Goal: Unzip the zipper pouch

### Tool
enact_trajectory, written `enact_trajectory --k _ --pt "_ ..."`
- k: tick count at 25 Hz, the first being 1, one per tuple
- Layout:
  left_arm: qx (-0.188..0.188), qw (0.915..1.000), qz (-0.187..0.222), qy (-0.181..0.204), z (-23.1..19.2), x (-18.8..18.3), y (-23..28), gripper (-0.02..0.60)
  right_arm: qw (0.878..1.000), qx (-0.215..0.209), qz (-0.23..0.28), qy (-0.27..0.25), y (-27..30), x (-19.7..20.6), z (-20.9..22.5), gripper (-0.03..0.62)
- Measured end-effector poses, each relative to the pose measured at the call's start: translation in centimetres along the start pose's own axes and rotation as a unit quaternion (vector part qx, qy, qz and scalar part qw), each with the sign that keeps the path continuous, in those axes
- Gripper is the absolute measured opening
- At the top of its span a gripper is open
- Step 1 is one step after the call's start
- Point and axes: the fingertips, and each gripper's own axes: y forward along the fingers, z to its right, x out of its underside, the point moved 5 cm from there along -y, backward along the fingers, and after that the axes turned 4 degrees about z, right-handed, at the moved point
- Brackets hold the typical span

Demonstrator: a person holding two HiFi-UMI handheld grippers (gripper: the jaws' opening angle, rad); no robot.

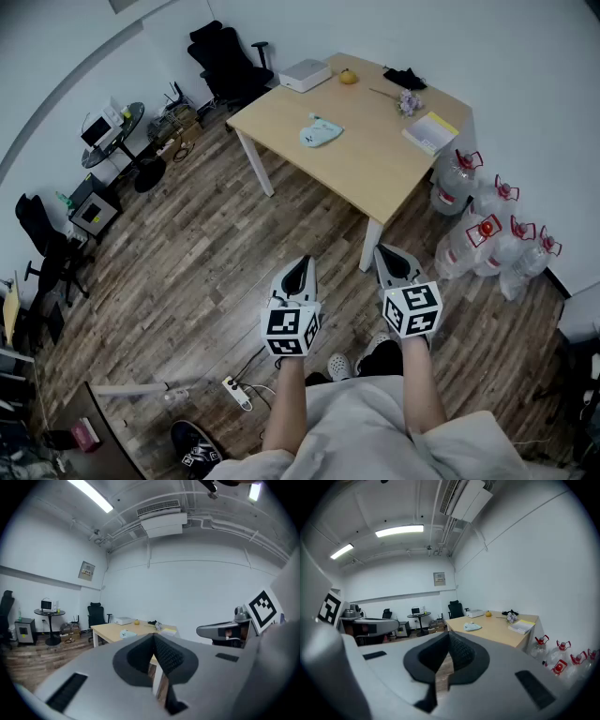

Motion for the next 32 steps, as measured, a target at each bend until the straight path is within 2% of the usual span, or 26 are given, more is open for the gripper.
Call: enact_trajectory --k 3,9,18,19,20,21,24,28,32 --pt "-0.016 0.9997 0.018 -0.004 -0.8 -0.5 -0.1 0.020 1.000 -0.007 -0.002 -0.013 0.3 -0.2 -0.1 0.006" --pt "-0.028 0.9993 0.023 -0.006 -1.2 -0.5 0.6 0.020 1.000 0.011 0.011 -0.026 -0.1 -1.4 1.7 0.005" --pt "-0.033 0.9993 0.010 0.011 -2.1 -0.2 0.9 0.026 0.999 -0.019 0.028 -0.007 0.6 -1.6 0.7 0.008" --pt "-0.034 0.9993 0.009 0.012 -2.2 -0.1 0.9 0.028 0.999 -0.023 0.025 -0.010 0.8 -1.5 0.7 0.024" --pt "-0.035 0.9993 0.008 0.014 -2.3 0.0 1.0 0.048 0.999 -0.027 0.019 -0.012 1.0 -1.3 0.7 0.075" --pt "-0.037 0.9992 0.006 0.015 -2.5 0.1 1.0 0.099 0.999 -0.029 0.014 -0.012 1.3 -1.1 0.8 0.115" --pt "-0.044 0.9989 -0.003 0.017 -3.5 0.4 0.9 0.149 0.999 -0.032 0.009 0.002 2.0 -0.6 0.8 0.126" --pt "-0.059 0.9982 -0.002 0.013 -5.6 -0.4 0.8 0.161 0.999 -0.048 -0.004 0.003 3.3 -0.8 0.1 0.156" --pt "-0.070 0.9974 0.002 0.019 -7.4 -1.3 1.3 0.172 0.998 -0.054 0.011 0.022 5.3 -1.5 0.8 0.169"
